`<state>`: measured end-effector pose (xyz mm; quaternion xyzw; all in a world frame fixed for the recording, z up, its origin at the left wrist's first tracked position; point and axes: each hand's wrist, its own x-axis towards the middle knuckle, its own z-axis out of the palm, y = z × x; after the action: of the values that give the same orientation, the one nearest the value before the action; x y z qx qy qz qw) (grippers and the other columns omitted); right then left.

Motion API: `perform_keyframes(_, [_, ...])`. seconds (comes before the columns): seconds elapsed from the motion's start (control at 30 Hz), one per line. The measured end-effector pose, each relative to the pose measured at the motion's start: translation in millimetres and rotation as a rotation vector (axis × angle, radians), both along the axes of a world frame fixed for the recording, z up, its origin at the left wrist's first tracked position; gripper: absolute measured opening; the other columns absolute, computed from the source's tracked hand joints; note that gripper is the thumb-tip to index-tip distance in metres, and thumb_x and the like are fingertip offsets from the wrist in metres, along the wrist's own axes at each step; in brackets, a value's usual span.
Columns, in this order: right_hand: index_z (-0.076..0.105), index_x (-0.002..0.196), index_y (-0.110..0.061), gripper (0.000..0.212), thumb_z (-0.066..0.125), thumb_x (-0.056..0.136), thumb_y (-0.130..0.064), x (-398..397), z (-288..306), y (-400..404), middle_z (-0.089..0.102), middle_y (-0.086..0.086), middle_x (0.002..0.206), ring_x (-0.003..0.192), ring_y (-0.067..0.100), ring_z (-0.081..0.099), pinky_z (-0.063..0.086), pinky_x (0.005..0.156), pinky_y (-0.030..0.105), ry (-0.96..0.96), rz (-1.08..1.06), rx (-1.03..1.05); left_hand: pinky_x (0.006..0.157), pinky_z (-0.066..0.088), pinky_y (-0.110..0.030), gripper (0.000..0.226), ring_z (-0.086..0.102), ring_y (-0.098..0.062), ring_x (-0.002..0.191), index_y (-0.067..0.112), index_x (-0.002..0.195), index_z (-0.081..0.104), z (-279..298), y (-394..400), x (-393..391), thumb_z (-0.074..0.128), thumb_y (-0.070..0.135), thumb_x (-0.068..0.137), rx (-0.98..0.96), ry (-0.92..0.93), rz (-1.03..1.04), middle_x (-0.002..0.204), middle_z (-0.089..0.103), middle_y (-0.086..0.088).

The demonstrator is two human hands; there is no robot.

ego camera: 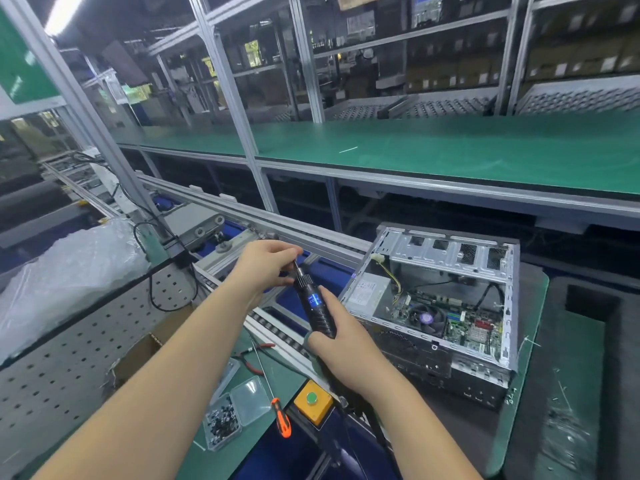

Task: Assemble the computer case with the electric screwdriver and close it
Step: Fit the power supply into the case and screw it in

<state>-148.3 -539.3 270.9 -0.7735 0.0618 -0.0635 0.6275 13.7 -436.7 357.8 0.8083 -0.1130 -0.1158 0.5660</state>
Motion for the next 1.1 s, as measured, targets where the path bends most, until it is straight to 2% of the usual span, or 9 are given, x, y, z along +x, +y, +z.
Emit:
perform_keyframes(0.1, [0.026,0.145,-0.070,0.079,0.059,0.083,-0.036,1,5,2,0.064,-0.010,0.100,0.069,0.004,0.060,0.050,0.063,0.026,0.007,-0.002,0.011,0.061,0.060,-0.024,0.012,0.063,-0.013,0.071,0.014,0.095,0.079,-5,-4,-2,0.067,0.015,0.096,-0.078,-0.023,0.060,0.082,0.069,-0.003])
perform_keyframes(0.23, [0.026,0.145,-0.069,0.078,0.058,0.083,-0.036,3,6,6,0.064,-0.010,0.103,0.073,0.005,0.061,0.052,0.065,0.027,0.001,-0.007,0.012,0.061,0.058,-0.023,0.011,0.066,-0.017,0.078,0.014,0.097,0.079,-11,-4,-5,0.067,0.014,0.096,-0.180,0.041,0.093,0.089,0.072,-0.007])
perform_keyframes(0.33, [0.025,0.150,-0.063,0.077,0.057,0.085,-0.036,3,0,10,0.063,-0.013,0.108,0.082,0.010,0.064,0.055,0.072,0.031,0.015,-0.016,-0.003,0.060,0.057,-0.022,0.011,0.068,-0.017,0.079,0.011,0.098,0.078,-20,-1,-7,0.068,0.012,0.095,-0.243,0.089,0.109,0.082,0.072,-0.005])
perform_keyframes(0.43, [0.022,0.153,-0.060,0.078,0.056,0.087,-0.039,1,-8,18,0.062,-0.016,0.112,0.086,0.006,0.065,0.053,0.076,0.030,0.029,-0.031,0.005,0.068,0.059,-0.028,0.012,0.070,-0.015,0.079,0.012,0.101,0.076,-33,0,-11,0.067,0.009,0.094,-0.256,0.113,0.149,0.075,0.074,-0.001])
perform_keyframes(0.53, [0.021,0.155,-0.057,0.079,0.055,0.086,-0.039,0,-15,25,0.062,-0.015,0.122,0.096,0.007,0.064,0.053,0.087,0.032,0.042,-0.041,0.023,0.079,0.059,-0.038,0.011,0.069,-0.014,0.073,0.013,0.099,0.074,-46,-1,-12,0.065,0.009,0.095,-0.318,0.156,0.214,0.069,0.072,0.000])
perform_keyframes(0.67, [0.020,0.154,-0.060,0.079,0.055,0.087,-0.036,-2,-18,30,0.064,-0.018,0.113,0.083,-0.001,0.063,0.048,0.076,0.025,0.055,-0.040,0.020,0.069,0.059,-0.034,0.011,0.068,-0.012,0.067,0.010,0.098,0.073,-59,-2,-12,0.063,0.007,0.096,-0.393,0.186,0.275,0.071,0.070,-0.004])
perform_keyframes(0.77, [0.019,0.155,-0.058,0.080,0.055,0.088,-0.034,-2,-20,31,0.063,-0.019,0.109,0.076,-0.008,0.061,0.044,0.071,0.022,0.071,-0.048,0.018,0.069,0.062,-0.036,0.012,0.069,-0.014,0.069,0.012,0.095,0.075,-66,-2,-11,0.064,0.007,0.094,-0.386,0.175,0.307,0.071,0.070,-0.006])
perform_keyframes(0.93, [0.019,0.156,-0.056,0.080,0.056,0.090,-0.030,-1,-19,34,0.064,-0.015,0.110,0.082,0.004,0.064,0.048,0.075,0.026,0.087,-0.067,0.012,0.061,0.059,-0.030,0.014,0.071,-0.017,0.067,0.015,0.090,0.076,-71,-4,-12,0.064,0.008,0.090,-0.397,0.149,0.328,0.074,0.072,-0.009])
perform_keyframes(1.1, [0.022,0.156,-0.055,0.078,0.055,0.091,-0.027,1,-16,36,0.065,-0.008,0.112,0.082,0.011,0.060,0.048,0.075,0.030,0.084,-0.086,-0.006,0.061,0.057,-0.029,0.012,0.075,-0.022,0.069,0.015,0.095,0.075,-74,-6,-12,0.065,0.011,0.090,-0.413,0.150,0.347,0.080,0.077,-0.010])
